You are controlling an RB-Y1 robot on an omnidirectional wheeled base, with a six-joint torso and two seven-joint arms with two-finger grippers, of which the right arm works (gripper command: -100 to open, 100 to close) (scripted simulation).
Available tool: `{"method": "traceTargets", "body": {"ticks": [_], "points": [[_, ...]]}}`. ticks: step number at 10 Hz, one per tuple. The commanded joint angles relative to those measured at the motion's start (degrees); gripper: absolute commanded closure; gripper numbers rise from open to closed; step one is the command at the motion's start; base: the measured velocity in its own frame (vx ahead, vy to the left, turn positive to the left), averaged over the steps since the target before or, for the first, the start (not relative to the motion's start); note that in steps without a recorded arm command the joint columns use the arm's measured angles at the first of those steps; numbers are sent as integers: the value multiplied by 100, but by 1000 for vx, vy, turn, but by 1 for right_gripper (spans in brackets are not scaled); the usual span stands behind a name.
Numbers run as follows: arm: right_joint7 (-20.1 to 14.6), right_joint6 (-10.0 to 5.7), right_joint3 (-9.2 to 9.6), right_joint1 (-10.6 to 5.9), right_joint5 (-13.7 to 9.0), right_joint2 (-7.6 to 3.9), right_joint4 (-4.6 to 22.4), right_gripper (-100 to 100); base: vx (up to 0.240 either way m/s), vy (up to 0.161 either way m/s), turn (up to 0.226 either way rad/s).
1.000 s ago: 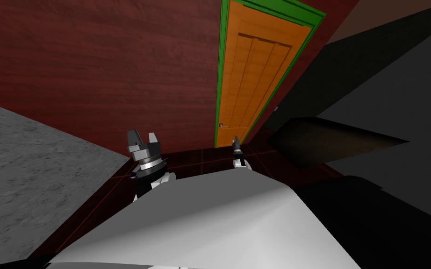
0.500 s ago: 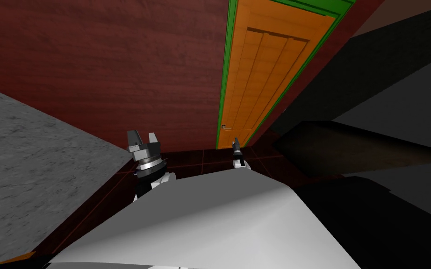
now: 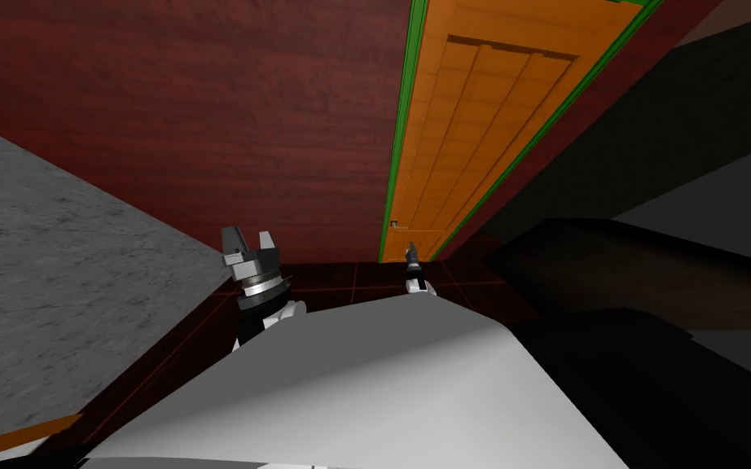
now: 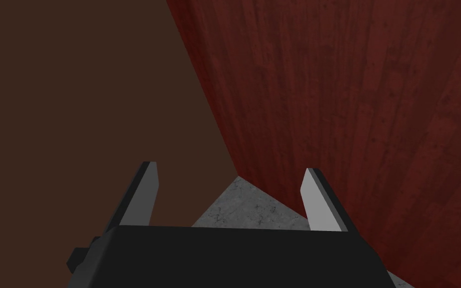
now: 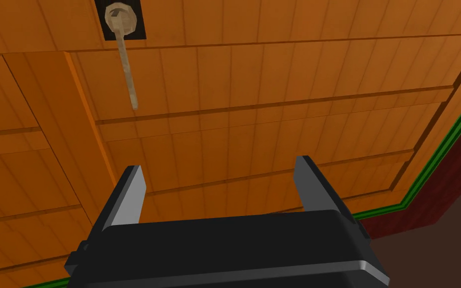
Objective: Pull the door open
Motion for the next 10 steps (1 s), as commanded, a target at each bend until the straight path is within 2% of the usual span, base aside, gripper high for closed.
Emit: {"method": "traceTargets", "body": {"ticks": [1,10], "points": [[-4,-67,-37,-101,-34,-19,285,-100,79,-49,93],[9,-300,-205,-537,-190,-68,1452,-100,78,-48,97]]}}
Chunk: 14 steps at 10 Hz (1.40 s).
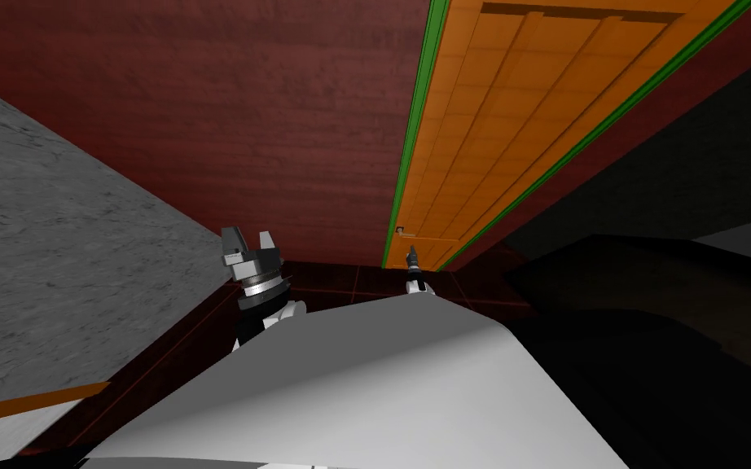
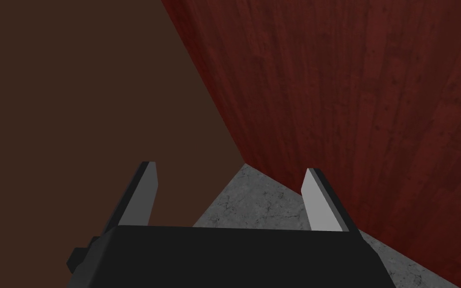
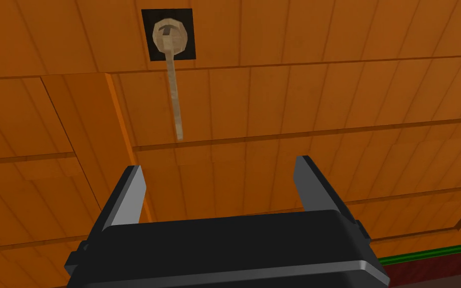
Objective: Pull the door open
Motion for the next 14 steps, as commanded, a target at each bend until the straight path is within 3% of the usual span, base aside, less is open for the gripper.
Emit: {"method": "traceTargets", "body": {"ticks": [1,3,7,8,14], "points": [[5,-49,-26,-71,-23,-3,193,-100,66,-44,64],[7,-88,-54,-143,-49,-9,385,-100,55,-36,59],[15,-219,-149,-390,-137,-29,1046,-100,86,-71,121],[5,-208,-132,-358,-122,-35,951,-100,38,-49,33],[-344,-408,-284,-130,-246,-415,1136,-100,177,-14,103]]}}
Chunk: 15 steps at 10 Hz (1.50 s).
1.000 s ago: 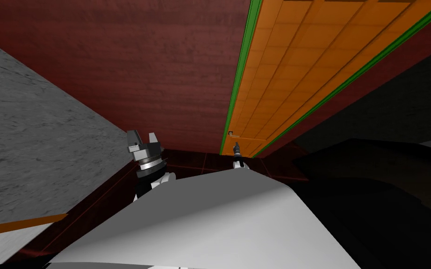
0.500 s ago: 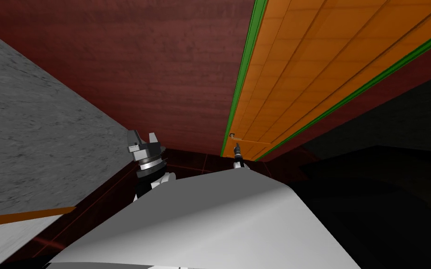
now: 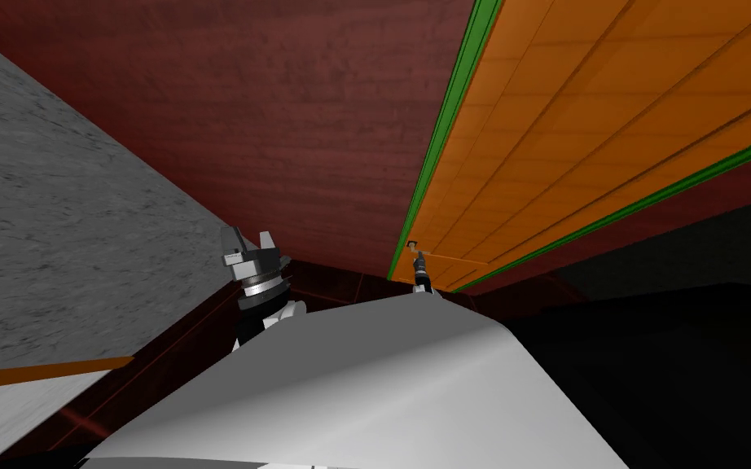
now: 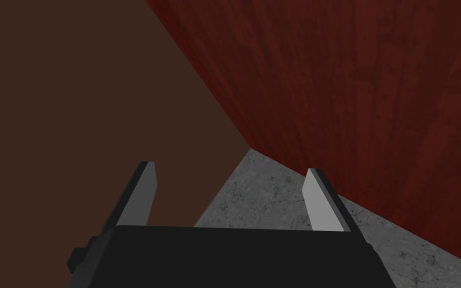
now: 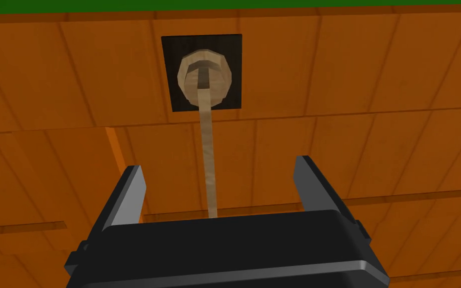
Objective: Pull the door open
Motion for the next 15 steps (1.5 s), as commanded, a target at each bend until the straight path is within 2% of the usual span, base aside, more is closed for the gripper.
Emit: {"method": "traceTargets", "body": {"ticks": [1,3,4,5,10,15], "points": [[-71,-93,-32,-22,-25,-79,167,-100,187,-5,66],[-189,-162,-82,55,-65,-206,227,-100,180,-30,101],[-142,-141,-70,35,-54,-160,209,-100,81,-17,17],[-142,-141,-70,35,-54,-160,209,100,-11,2,-13],[-142,-141,-70,35,-54,-160,209,100,-16,4,0],[-473,-222,199,145,98,-341,188,100,-198,-23,111]]}}
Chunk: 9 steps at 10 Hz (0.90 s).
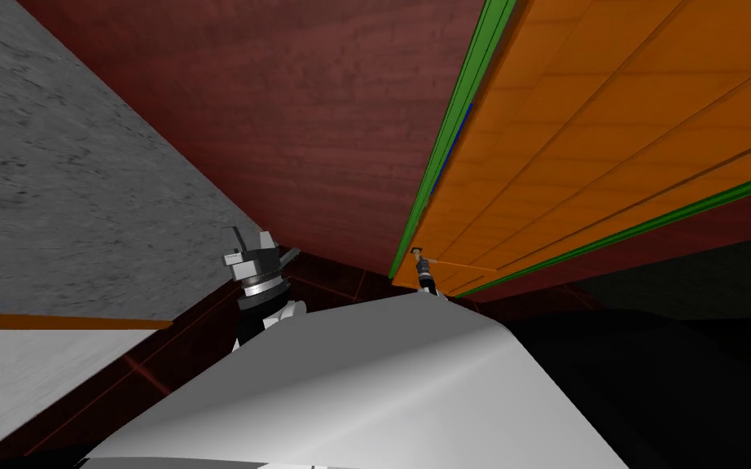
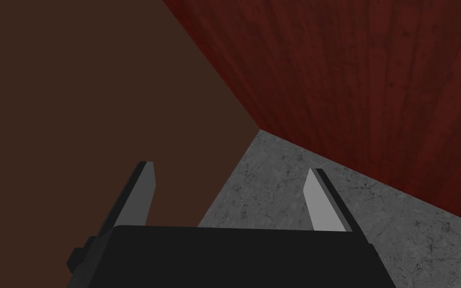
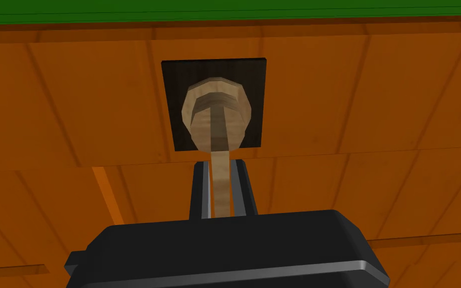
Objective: Pull the door open
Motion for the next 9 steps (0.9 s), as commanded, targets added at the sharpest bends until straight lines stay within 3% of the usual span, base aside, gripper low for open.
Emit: {"method": "traceTargets", "body": {"ticks": [1,4,5,9], "points": [[-166,-68,123,42,70,-88,23,100,-251,-63,129],[-361,-123,278,103,158,-200,6,100,-238,-43,127],[-320,-104,271,87,153,-159,-1,100,-92,8,20],[-627,-281,533,276,301,-337,-69,100,-212,-31,109]]}}
